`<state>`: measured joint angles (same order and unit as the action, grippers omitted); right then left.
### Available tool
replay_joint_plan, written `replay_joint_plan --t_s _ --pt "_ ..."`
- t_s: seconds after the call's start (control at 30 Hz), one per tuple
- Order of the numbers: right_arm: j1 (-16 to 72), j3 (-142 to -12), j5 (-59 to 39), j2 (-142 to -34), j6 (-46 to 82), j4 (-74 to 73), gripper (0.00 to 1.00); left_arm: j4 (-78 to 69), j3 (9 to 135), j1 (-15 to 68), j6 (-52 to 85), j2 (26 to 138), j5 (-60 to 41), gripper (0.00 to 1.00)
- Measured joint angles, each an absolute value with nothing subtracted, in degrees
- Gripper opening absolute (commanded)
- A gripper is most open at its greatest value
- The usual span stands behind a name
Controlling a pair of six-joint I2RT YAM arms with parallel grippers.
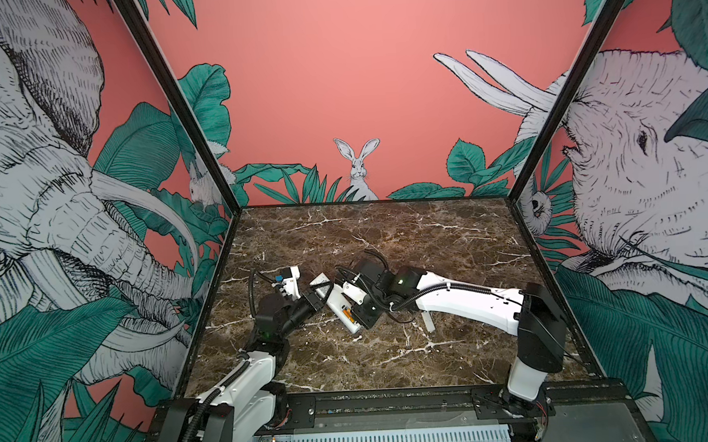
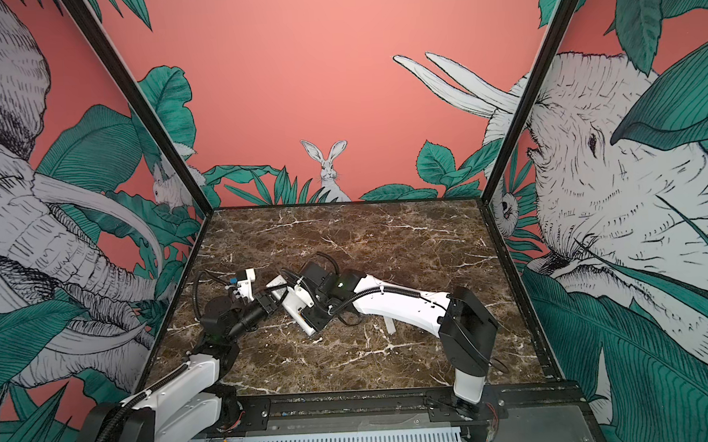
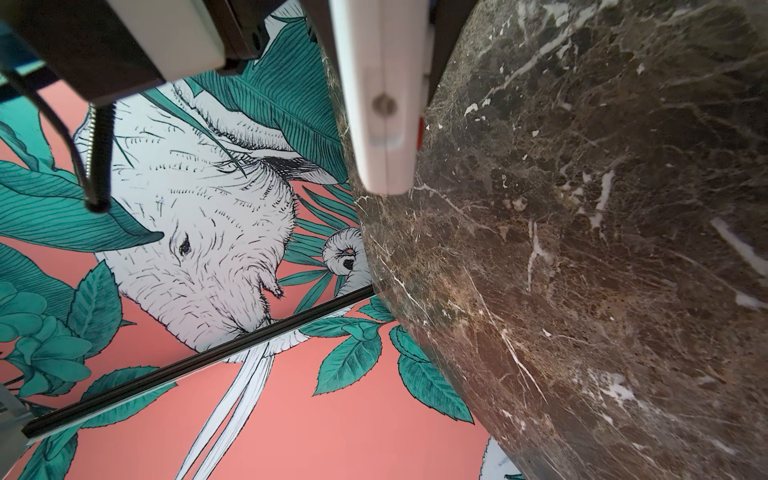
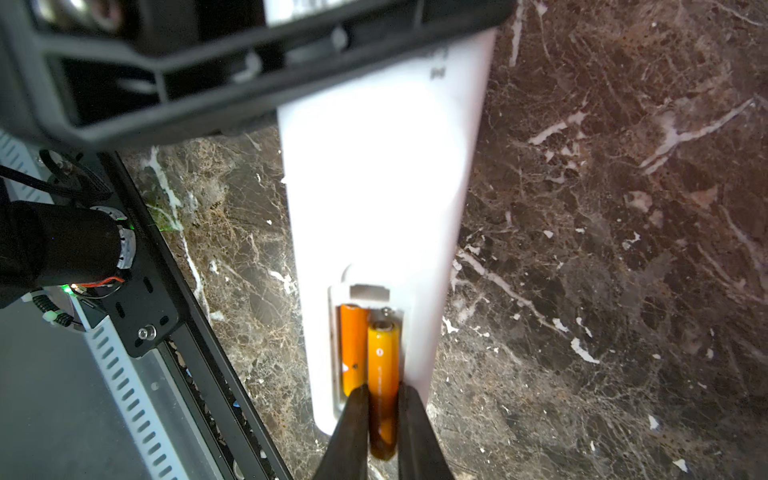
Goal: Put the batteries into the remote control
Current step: 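Lower the battery into the compartment next to the first battery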
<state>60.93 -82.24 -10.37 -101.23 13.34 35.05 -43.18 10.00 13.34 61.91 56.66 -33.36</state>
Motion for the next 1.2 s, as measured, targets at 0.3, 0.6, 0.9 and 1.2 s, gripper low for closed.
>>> replay_joint_plan --t_s 0.3,0.6,0.9,1.2 --pt "60.93 -82.24 -10.07 -101.3 13.43 35.05 0.21 -43.24 9.91 13.34 62.06 56.66 -32.93 0.0" --pt "60.99 -82.26 -10.24 -101.43 13.45 35.0 0.27 -43.29 9.8 13.34 62.08 56.69 -32.88 0.0" --pt "61.91 -83.09 -11.14 -101.41 11.57 35.09 0.38 -43.55 9.32 13.34 62.13 56.69 -33.21 0.0" --pt "63.46 -83.33 -10.04 -96.95 4.34 36.64 0.49 -43.31 9.3 13.34 61.98 56.66 -34.06 0.0"
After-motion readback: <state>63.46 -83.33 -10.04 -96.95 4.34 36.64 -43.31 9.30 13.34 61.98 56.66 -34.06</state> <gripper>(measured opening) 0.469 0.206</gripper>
